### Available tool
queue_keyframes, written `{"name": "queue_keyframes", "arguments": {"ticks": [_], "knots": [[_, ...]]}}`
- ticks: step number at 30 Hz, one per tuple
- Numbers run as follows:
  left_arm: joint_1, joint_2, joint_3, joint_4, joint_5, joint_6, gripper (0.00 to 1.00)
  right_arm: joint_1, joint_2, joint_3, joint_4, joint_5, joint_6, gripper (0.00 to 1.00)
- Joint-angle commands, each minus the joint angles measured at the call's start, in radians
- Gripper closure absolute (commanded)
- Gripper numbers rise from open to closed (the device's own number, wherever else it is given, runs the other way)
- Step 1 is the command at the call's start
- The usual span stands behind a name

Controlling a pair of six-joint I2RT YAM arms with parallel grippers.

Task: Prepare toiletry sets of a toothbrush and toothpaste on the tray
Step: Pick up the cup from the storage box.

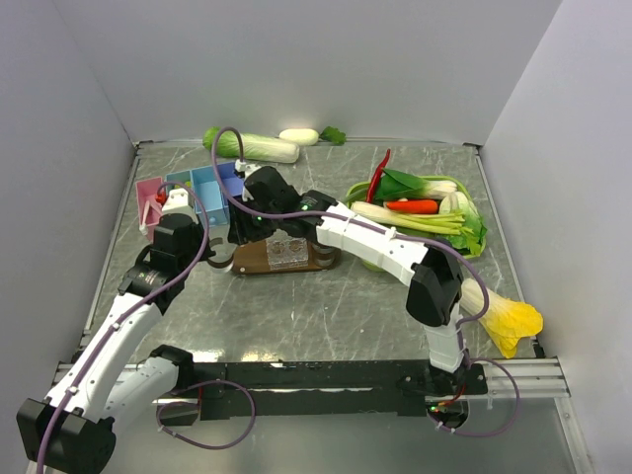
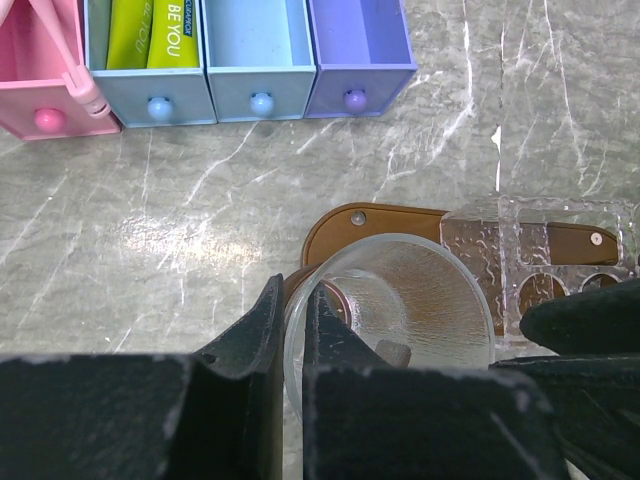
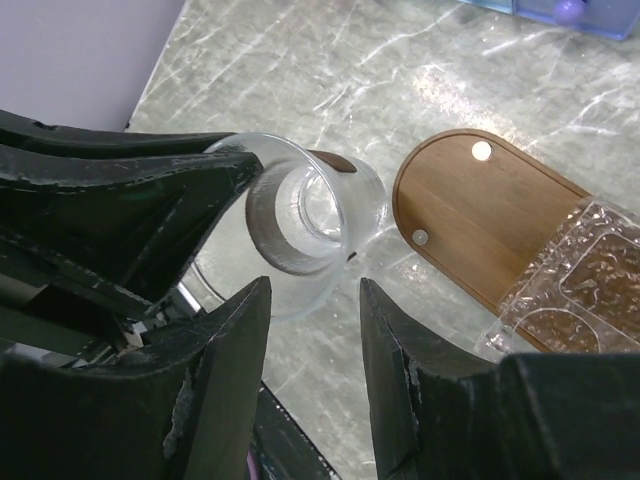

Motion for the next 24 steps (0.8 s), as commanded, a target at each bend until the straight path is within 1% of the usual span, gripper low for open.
{"name": "queue_keyframes", "arguments": {"ticks": [1, 7, 13, 16, 17, 19, 20, 21, 23, 24], "knots": [[0.002, -0.029, 0.025, 0.1, -0.008, -0.022, 0.99, -0.005, 0.001, 0.056, -0.029, 0.008, -0.01, 0.52], [0.002, -0.039, 0.022, 0.11, 0.009, -0.017, 0.99, -0.005, 0.073, 0.12, -0.053, -0.01, -0.005, 0.52], [0.002, -0.047, 0.015, 0.128, 0.049, -0.016, 0.99, -0.006, 0.121, 0.168, -0.07, -0.024, 0.001, 0.55], [0.002, -0.052, 0.011, 0.139, 0.067, -0.014, 0.99, -0.006, 0.13, 0.171, -0.068, -0.024, 0.004, 0.65], [0.002, -0.05, 0.01, 0.14, 0.07, -0.013, 0.99, -0.008, 0.131, 0.171, -0.07, -0.025, 0.004, 0.72], [0.002, -0.05, 0.011, 0.14, 0.075, -0.013, 0.99, -0.008, 0.131, 0.171, -0.068, -0.025, 0.002, 0.8], [0.001, -0.049, 0.01, 0.142, 0.087, -0.01, 0.99, -0.008, 0.13, 0.169, -0.065, -0.025, -0.001, 0.88], [0.002, -0.047, 0.01, 0.143, 0.098, -0.008, 0.99, -0.008, 0.128, 0.169, -0.065, -0.027, -0.002, 0.92], [0.002, -0.046, 0.011, 0.148, 0.126, 0.001, 0.99, -0.011, 0.121, 0.157, -0.058, -0.039, -0.016, 1.0], [0.002, -0.047, 0.01, 0.154, 0.162, 0.004, 0.99, -0.018, 0.116, 0.151, -0.043, -0.048, -0.022, 1.0]]}}
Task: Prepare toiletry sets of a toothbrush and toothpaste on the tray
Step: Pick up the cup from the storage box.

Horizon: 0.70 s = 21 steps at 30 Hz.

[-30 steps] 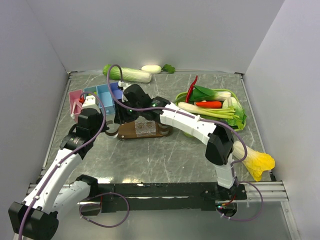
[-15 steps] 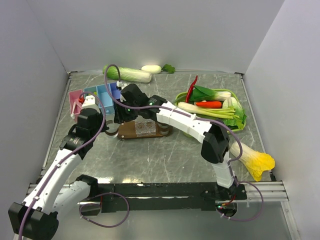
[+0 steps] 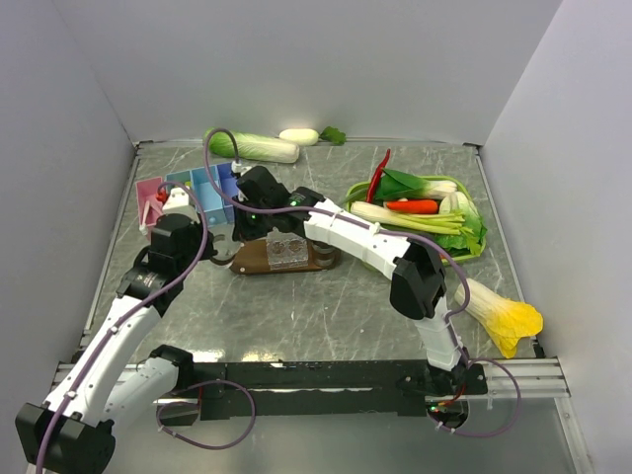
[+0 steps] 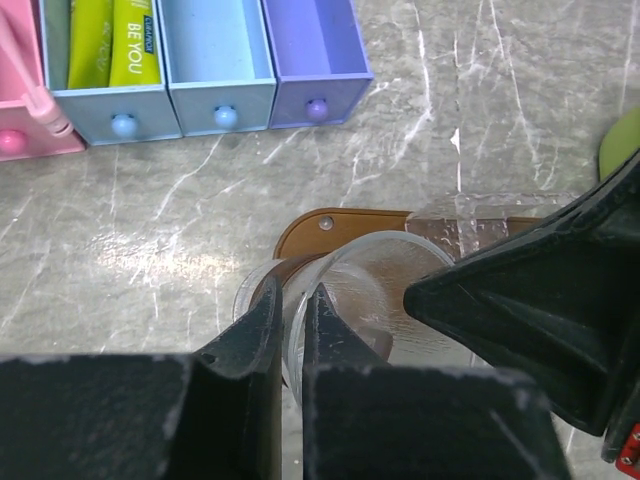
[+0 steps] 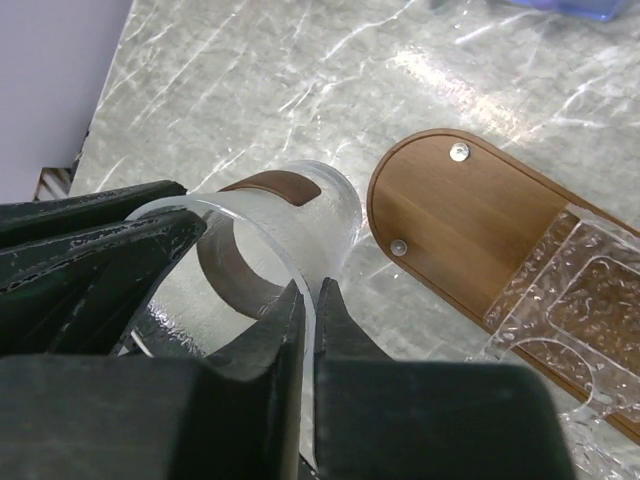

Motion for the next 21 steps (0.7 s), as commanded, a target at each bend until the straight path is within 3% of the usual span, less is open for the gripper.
{"name": "queue_keyframes", "arguments": {"ticks": [1, 2, 3, 6, 9, 13, 21], "knots": [[0.001, -0.027, 0.01, 0.131, 0.13, 0.004, 0.96, -0.013, -0.015, 0.014, 0.045, -0.086, -0.037, 1.0], [0.002, -0.029, 0.007, 0.135, 0.153, 0.013, 0.89, -0.018, -0.023, 0.005, 0.054, -0.097, -0.06, 1.0], [0.001, -0.03, 0.007, 0.141, 0.187, 0.016, 0.71, -0.027, -0.032, -0.006, 0.072, -0.11, -0.076, 1.0], [0.002, -0.039, 0.004, 0.148, 0.211, 0.03, 0.47, -0.044, -0.075, -0.048, 0.074, -0.132, -0.142, 1.0], [0.002, -0.058, 0.0, 0.156, 0.26, 0.044, 0.36, -0.053, -0.109, -0.051, 0.043, -0.14, -0.227, 1.0], [0.002, -0.066, -0.008, 0.174, 0.366, 0.062, 0.32, -0.056, -0.15, -0.045, -0.018, -0.153, -0.344, 1.0], [0.002, -0.063, -0.005, 0.179, 0.44, 0.078, 0.3, -0.061, -0.207, -0.068, -0.046, -0.288, -0.432, 1.0]]}}
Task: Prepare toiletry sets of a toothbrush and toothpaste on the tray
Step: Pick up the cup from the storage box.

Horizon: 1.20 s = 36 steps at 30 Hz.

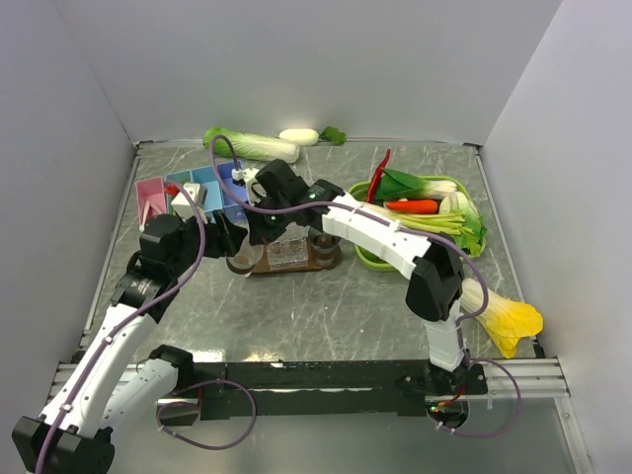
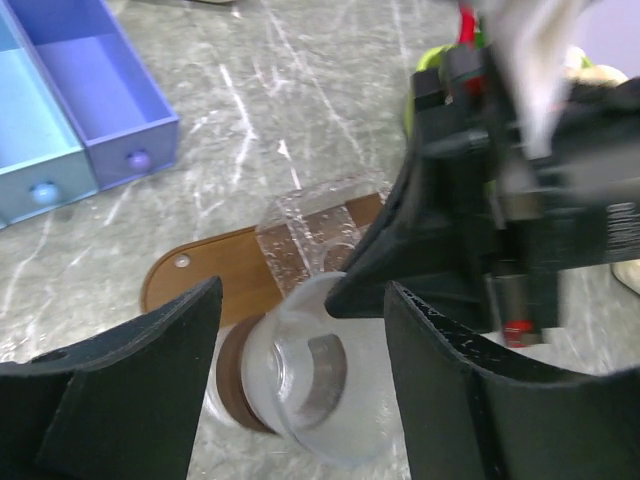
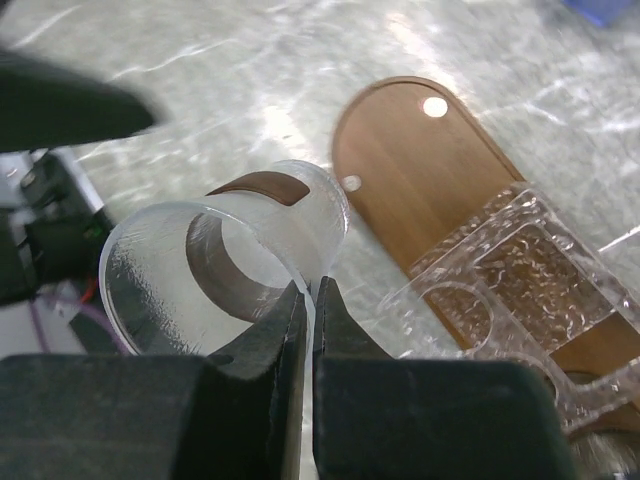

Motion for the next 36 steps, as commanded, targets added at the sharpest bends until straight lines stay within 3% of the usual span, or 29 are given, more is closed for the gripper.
{"name": "queue_keyframes", "arguments": {"ticks": [1, 16, 25, 36], "knots": [[-0.001, -0.015, -0.007, 0.052, 0.082, 0.024, 0.29, -0.005, -0.115, 0.019, 0.026, -0.122, -0.085, 1.0], [-0.001, 0.063, 0.046, -0.089, 0.128, -0.007, 0.32, -0.008, -0.11, 0.065, -0.041, -0.103, -0.137, 1.0], [-0.001, 0.124, 0.101, -0.177, 0.106, -0.019, 0.46, -0.012, -0.095, 0.097, -0.066, -0.073, -0.18, 1.0], [-0.002, 0.157, 0.084, -0.154, 0.096, -0.002, 0.65, -0.011, -0.061, 0.157, -0.136, -0.086, -0.22, 1.0]]}}
